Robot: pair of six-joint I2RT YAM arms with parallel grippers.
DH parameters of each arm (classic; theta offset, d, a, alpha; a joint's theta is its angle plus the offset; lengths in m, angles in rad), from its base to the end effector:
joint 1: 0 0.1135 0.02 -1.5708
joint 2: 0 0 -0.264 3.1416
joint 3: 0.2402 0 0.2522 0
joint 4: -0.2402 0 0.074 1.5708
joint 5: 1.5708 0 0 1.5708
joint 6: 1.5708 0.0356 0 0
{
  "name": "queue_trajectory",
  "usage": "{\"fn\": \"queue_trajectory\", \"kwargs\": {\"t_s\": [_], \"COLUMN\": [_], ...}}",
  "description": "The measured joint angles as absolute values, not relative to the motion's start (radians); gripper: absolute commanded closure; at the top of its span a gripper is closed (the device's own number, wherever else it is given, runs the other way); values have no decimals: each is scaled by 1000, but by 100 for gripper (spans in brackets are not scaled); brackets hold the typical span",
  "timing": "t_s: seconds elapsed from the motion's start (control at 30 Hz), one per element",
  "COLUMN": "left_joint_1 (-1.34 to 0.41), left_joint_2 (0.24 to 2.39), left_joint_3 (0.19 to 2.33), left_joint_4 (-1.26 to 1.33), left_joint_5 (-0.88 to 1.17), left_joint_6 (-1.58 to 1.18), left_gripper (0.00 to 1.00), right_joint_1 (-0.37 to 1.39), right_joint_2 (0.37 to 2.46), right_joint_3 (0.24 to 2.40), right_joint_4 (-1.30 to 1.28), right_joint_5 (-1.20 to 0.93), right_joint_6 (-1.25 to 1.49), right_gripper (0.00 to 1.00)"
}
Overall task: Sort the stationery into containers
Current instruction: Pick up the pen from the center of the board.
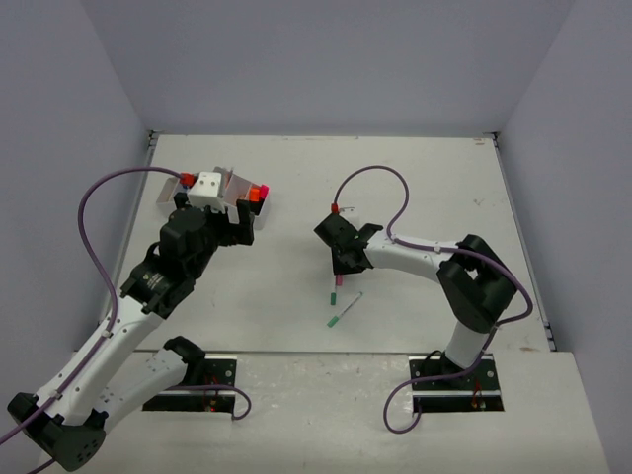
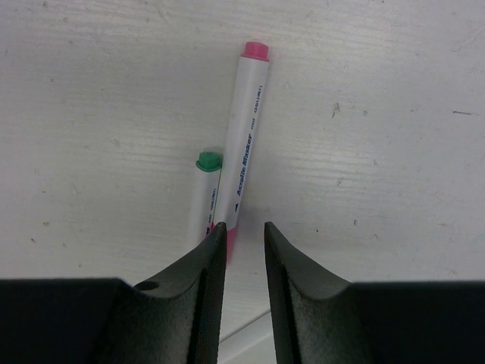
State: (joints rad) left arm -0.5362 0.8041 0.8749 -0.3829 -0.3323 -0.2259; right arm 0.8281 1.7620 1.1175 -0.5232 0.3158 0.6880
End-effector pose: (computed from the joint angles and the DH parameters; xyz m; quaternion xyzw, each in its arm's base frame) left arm 0.1602 -0.0817 0.3478 0.0270 0.8027 -0.0918 0.5886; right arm 0.2410 0.2462 0.1743 -0.0363 0.9674 0.0240 0.2495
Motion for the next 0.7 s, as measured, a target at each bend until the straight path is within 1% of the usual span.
{"fn": "queue_trajectory", "kwargs": {"t_s": [0.2,0.27,0.4,0.43,0.47,0.5,0.53,0.57,0.7], "left_joint_1": [-536,-536,-536,-536,-536,-536,-536,-536,-536], "left_joint_2": [804,804,804,804,804,804,804,804,807], "left_joint_3": [868,868,868,868,867,867,866,866,865], "left_joint_4": [-384,-384,-384,-384,-384,-384,-384,-384,-383], "left_joint_5": [-338,-338,-340,-341,-342,-342,-342,-342,-340], "left_joint_6": [-220,-219,-216,-216,-216,-216,-216,-216,-218], "left_gripper": [0,0,0,0,0,0,0,0,0], "right_joint_1": [826,824,822,822,821,820,820,819,817], "right_joint_2": [1771,1783,1811,1817,1819,1820,1821,1821,1820], "right_joint_3": [1118,1118,1118,1118,1120,1121,1121,1121,1120], "right_joint_4": [-516,-508,-499,-496,-490,-486,-484,-484,-481], "right_joint_5": [310,303,296,295,293,293,293,293,294], "right_joint_6": [688,688,689,689,689,689,690,691,693], "right_gripper": [72,75,77,79,86,87,98,100,100]}}
